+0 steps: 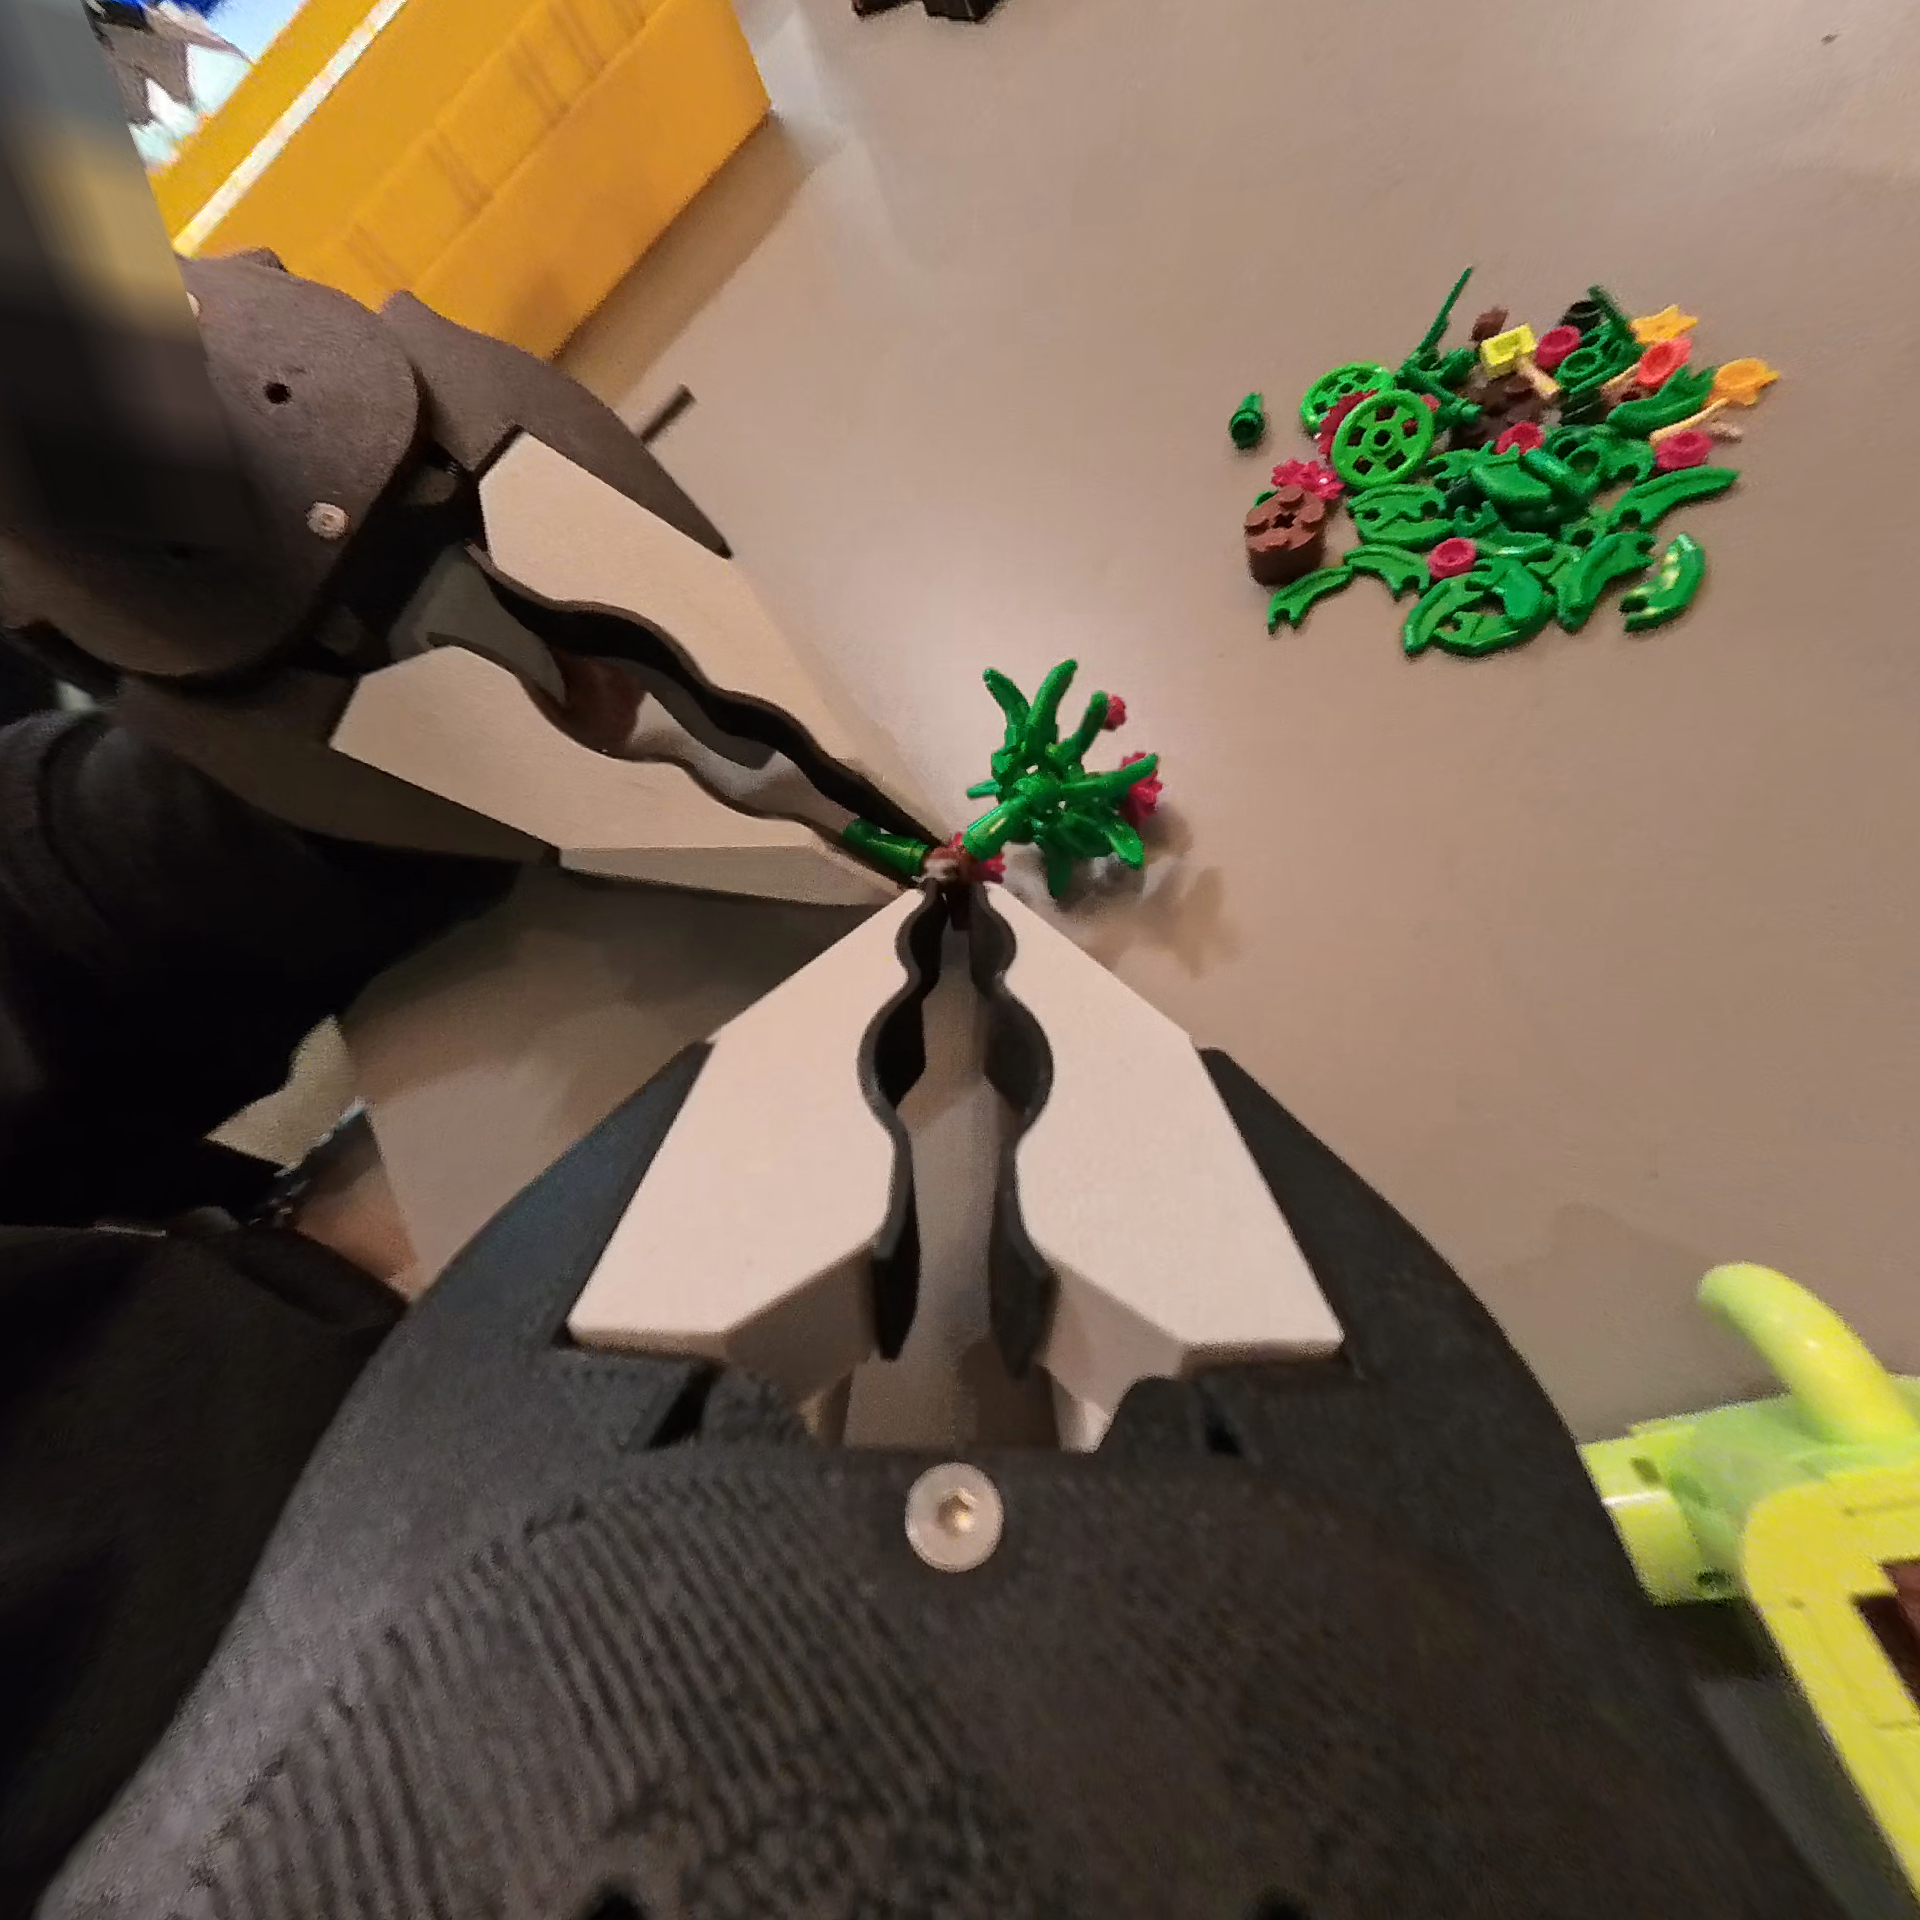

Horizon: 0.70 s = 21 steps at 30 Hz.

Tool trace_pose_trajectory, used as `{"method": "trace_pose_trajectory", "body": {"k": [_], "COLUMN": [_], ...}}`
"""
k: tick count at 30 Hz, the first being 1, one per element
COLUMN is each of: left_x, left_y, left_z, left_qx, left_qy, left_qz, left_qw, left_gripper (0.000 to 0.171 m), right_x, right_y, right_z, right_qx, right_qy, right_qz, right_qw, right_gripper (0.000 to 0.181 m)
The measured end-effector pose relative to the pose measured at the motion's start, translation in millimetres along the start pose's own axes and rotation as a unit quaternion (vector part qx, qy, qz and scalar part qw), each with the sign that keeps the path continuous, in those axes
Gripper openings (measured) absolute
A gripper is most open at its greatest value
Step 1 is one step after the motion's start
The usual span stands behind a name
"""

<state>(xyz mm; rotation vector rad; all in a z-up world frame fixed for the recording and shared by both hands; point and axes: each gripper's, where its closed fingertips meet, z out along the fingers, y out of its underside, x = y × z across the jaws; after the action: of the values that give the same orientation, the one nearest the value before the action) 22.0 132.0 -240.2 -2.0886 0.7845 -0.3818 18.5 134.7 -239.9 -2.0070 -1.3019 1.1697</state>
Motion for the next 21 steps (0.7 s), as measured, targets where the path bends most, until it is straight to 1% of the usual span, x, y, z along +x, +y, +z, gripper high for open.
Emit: {"method": "trace_pose_trajectory", "body": {"k": [2,4,8,10,13,16,18,20,21], "left_x": [1,1,1,0,-1,-3,-5,-7,-8], "left_y": [-3,-3,-2,-2,-5,-4,-4,-5,-5], "left_z": [-3,-4,-3,-3,-6,-6,-6,-6,-7], "left_qx": [0.012,0.016,0.011,0.012,0.025,0.022,0.021,0.023,0.026], "left_qy": [0.013,0.021,0.017,0.013,0.008,-0.014,-0.030,-0.041,-0.044], "left_qz": [-0.009,-0.015,-0.016,-0.013,-0.017,-0.011,-0.001,0.000,0.000], "left_qw": [1.000,1.000,1.000,1.000,0.999,1.000,0.999,0.999,0.999], "left_gripper": [0.003,0.002,0.002,0.002,0.002,0.002,0.002,0.002,0.002], "right_x": [-3,-4,-2,-2,-4,-3,-5,-8,-8], "right_y": [-2,-3,-3,-3,-8,-15,-18,-16,-15], "right_z": [-3,-4,-4,-4,-7,-12,-15,-13,-12], "right_qx": [0.011,0.016,0.016,0.018,0.038,0.068,0.080,0.073,0.071], "right_qy": [-0.025,-0.033,-0.002,0.001,0.009,0.054,0.068,0.065,0.065], "right_qz": [0.021,0.028,0.001,-0.003,-0.022,-0.073,-0.102,-0.113,-0.114], "right_qw": [0.999,0.999,1.000,1.000,0.999,0.994,0.989,0.989,0.989], "right_gripper": [0.001,0.001,0.000,0.001,0.001,0.000,0.008,0.018,0.019]}}
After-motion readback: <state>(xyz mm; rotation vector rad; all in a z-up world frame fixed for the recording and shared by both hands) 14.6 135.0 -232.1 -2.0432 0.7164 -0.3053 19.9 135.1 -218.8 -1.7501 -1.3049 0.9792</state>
